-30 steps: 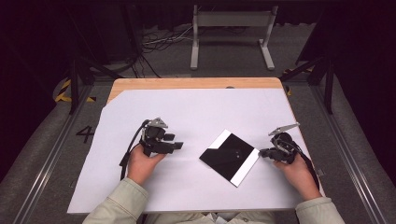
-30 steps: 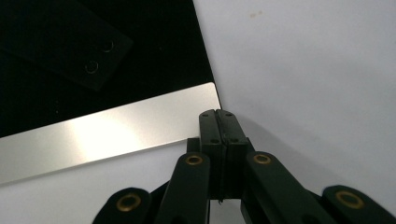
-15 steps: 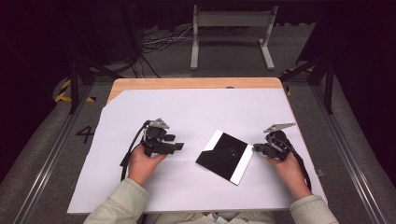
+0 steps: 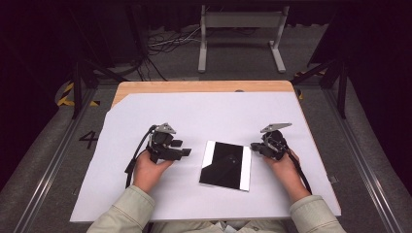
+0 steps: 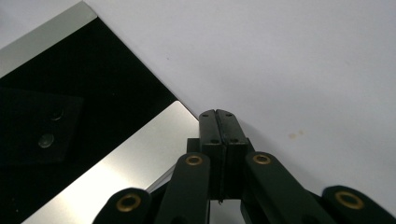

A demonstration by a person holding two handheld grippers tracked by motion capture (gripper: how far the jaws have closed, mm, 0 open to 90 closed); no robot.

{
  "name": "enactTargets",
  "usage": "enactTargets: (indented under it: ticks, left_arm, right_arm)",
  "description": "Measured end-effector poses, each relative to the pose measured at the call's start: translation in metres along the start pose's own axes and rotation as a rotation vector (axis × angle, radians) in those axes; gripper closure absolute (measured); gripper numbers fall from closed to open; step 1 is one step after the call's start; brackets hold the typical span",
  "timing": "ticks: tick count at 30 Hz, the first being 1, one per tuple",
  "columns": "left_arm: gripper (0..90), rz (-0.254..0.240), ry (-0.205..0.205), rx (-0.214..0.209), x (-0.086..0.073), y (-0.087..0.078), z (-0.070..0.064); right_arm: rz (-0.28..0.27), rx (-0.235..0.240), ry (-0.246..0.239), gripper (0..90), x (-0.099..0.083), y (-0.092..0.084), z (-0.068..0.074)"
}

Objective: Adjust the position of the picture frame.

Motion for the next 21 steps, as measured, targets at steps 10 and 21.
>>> enactTargets:
  ticks: [10, 21]
  left_arm:
    - [45.1, -0.015, -0.002, 0.002, 0.001, -0.003, 0.0]
    - [45.3, -0.038, 0.015, 0.005, 0.003, -0.007, -0.001]
  right_arm:
    - [0.035, 0.005, -0.106, 89.9, -0.003, -0.01, 0.018]
    - [0.039, 0.077, -0.2, 89.9, -0.013, -0.041, 0.048]
Point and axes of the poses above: each handheld gripper's, and its own axes: y roughly forward along the jaws, x roughly out of its top, z roughly to its left, the point moved 7 cm from there along y, roughly forward along the jaws, and after that the axes turned 5 degrees about y, right-handed, at the moved point
